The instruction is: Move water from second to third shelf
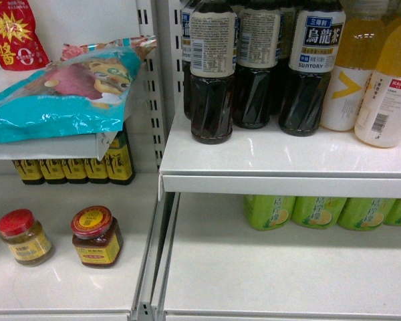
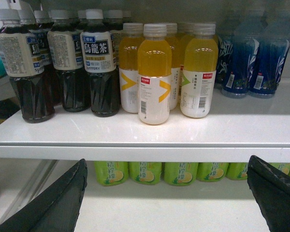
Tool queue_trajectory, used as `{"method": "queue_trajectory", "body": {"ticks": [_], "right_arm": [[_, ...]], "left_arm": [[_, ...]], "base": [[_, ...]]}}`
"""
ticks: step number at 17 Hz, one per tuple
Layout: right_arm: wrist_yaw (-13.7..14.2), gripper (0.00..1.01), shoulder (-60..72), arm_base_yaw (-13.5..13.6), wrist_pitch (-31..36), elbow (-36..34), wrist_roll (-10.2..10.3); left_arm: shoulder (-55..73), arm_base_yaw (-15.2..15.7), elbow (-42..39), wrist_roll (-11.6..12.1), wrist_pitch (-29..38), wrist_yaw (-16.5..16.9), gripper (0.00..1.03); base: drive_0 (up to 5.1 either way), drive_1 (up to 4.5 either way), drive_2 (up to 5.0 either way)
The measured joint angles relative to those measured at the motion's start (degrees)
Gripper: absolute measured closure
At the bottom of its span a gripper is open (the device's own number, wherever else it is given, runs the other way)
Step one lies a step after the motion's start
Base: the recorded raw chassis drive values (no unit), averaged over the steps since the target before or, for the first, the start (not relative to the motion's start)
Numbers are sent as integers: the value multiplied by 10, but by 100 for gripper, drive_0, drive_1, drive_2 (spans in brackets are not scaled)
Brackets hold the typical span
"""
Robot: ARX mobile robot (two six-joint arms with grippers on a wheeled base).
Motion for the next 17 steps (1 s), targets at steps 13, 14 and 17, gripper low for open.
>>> {"method": "queue_trajectory", "body": {"ticks": [13, 14, 17], "right_arm": [[0, 3, 0, 0, 0, 0, 0], [0, 3, 0, 0, 0, 0, 0], [0, 3, 0, 0, 0, 0, 0]], "left_arm": [[0, 0, 0, 0, 0, 0, 5], [0, 0, 0, 0, 0, 0, 5], [0, 0, 0, 0, 0, 0, 5]], "base": [[0, 0, 0], [0, 0, 0], [0, 0, 0]]}}
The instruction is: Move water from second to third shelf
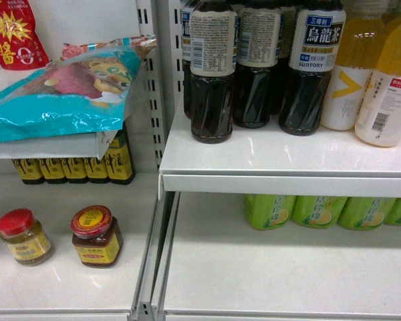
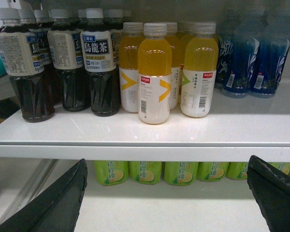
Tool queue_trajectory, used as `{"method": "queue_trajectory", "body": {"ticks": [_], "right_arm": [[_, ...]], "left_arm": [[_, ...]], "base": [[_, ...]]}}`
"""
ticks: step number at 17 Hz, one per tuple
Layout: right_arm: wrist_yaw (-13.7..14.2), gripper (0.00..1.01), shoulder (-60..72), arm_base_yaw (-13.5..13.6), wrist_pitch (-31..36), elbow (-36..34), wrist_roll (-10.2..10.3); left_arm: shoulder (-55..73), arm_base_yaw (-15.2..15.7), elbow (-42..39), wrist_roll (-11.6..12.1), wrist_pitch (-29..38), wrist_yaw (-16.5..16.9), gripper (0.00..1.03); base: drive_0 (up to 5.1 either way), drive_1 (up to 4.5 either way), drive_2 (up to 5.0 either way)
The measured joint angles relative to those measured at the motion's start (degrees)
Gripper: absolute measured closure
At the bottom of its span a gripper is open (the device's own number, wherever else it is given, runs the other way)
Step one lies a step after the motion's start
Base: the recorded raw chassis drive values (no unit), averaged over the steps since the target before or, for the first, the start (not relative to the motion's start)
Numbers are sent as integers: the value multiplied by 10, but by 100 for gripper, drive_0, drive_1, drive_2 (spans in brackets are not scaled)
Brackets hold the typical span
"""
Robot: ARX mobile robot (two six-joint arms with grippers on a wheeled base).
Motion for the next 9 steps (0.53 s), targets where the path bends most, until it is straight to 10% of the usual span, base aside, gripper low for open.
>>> {"method": "queue_trajectory", "body": {"ticks": [9], "right_arm": [[0, 3, 0, 0, 0, 0, 0]], "left_arm": [[0, 0, 0, 0, 0, 0, 5]], "base": [[0, 0, 0]]}}
